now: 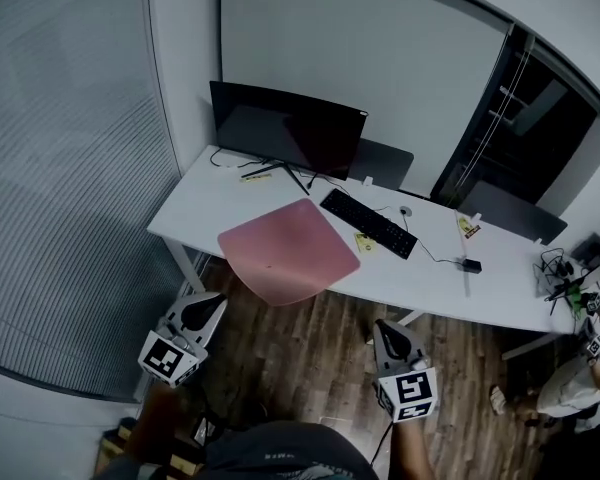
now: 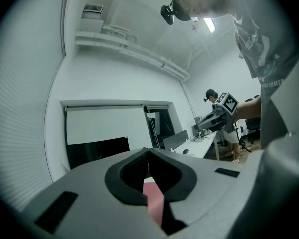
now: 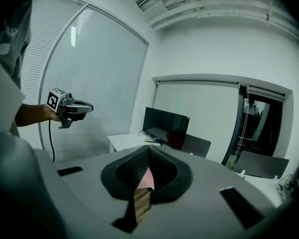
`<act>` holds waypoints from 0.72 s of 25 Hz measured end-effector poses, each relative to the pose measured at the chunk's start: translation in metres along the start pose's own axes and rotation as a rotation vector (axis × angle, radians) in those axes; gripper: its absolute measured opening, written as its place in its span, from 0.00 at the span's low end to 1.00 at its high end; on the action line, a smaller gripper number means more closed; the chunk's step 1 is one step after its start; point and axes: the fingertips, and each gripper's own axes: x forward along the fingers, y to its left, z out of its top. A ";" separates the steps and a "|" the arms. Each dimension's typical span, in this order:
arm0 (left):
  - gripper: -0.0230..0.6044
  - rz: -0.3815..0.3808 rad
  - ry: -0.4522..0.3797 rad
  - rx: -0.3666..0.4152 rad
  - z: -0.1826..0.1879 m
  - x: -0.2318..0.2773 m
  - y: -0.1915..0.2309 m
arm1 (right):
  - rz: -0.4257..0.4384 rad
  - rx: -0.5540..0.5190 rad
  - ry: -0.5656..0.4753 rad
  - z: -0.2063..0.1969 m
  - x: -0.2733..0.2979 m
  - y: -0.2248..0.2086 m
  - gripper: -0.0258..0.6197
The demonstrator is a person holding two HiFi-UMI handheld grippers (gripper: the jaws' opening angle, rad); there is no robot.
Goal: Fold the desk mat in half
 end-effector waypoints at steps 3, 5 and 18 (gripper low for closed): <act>0.06 -0.015 -0.005 -0.001 -0.005 0.003 0.016 | -0.016 -0.037 0.054 -0.001 0.013 0.005 0.07; 0.06 -0.026 -0.005 -0.007 -0.011 0.005 0.025 | -0.023 -0.049 0.058 0.000 0.023 0.008 0.07; 0.06 -0.055 0.023 -0.034 -0.059 0.013 0.081 | -0.046 -0.074 0.081 -0.010 0.092 0.034 0.07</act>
